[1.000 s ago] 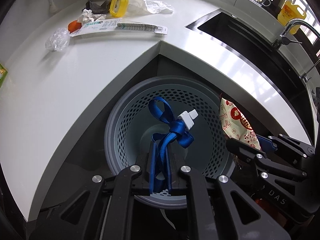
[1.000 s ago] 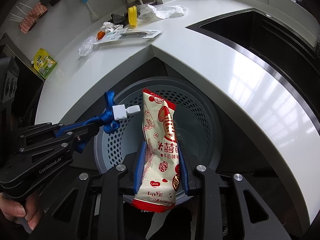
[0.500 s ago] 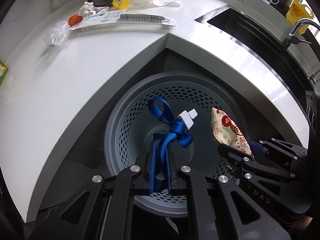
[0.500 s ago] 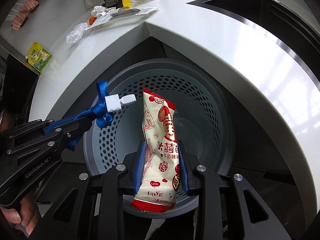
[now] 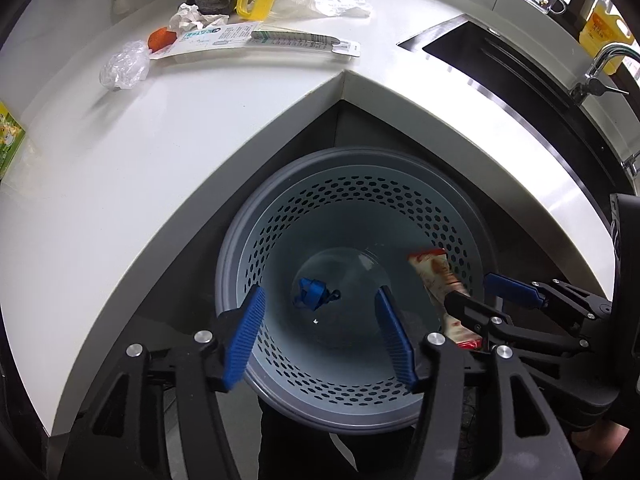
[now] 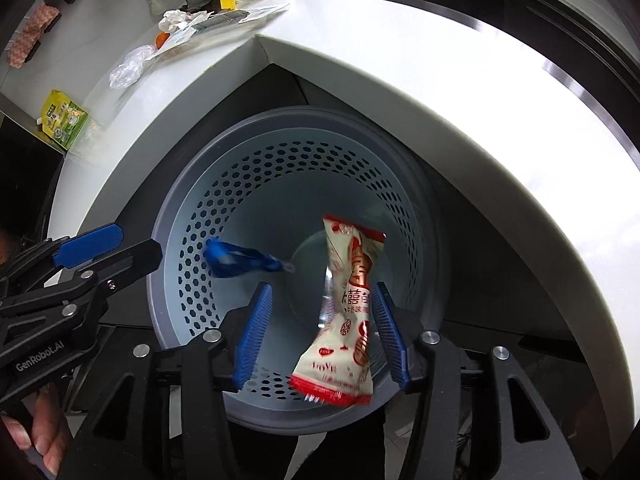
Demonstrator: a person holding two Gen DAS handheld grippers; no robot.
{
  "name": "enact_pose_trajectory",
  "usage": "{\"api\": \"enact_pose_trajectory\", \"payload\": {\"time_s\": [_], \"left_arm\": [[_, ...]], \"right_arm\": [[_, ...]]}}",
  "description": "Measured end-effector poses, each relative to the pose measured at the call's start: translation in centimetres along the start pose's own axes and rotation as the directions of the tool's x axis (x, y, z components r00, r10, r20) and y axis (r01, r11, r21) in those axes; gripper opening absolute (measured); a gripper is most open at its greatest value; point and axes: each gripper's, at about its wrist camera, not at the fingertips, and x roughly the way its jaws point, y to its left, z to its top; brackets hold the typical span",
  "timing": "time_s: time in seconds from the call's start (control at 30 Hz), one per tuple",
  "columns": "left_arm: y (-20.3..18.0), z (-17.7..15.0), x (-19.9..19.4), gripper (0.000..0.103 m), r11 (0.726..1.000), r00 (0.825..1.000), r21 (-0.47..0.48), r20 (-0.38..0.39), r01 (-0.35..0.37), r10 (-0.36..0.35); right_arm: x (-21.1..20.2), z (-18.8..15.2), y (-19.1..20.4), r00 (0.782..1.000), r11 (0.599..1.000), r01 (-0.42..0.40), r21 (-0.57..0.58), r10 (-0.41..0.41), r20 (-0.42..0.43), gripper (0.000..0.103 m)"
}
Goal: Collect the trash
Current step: 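Open both tools to drop the lanyard and wrapper into the bin, then move both open tools back toward the remaining trash on the counter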
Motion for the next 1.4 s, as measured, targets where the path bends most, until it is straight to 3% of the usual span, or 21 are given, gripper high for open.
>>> {"api": "enact_pose_trajectory", "payload": {"time_s": [0.53, 1.13, 1.4], "left_arm": [[0.3, -0.4, -1.6, 0.056, 0.999, 1.000, -0.024, 0.011, -0.026, 0.026], [0.6, 0.2, -7.3, 0.056, 0.993, 0.986, -0.105, 0.149, -0.054, 0.070], [2.7, -0.3, -9.1, 0.059, 0.981, 0.975, -0.164, 0.180, -0.102, 0.132]], "right_arm": [[-2.0, 0.2, -0.8, 0.999, 1.000, -0.027, -0.006, 0.028, 0.026, 0.051], [-6.4, 1.7, -0.1, 0.991, 0.993, -0.064, -0.096, 0.075, 0.112, 0.054], [-7.4, 2.5, 0.9, 0.986, 0.987, -0.084, -0.133, 0.102, 0.134, 0.056]]}}
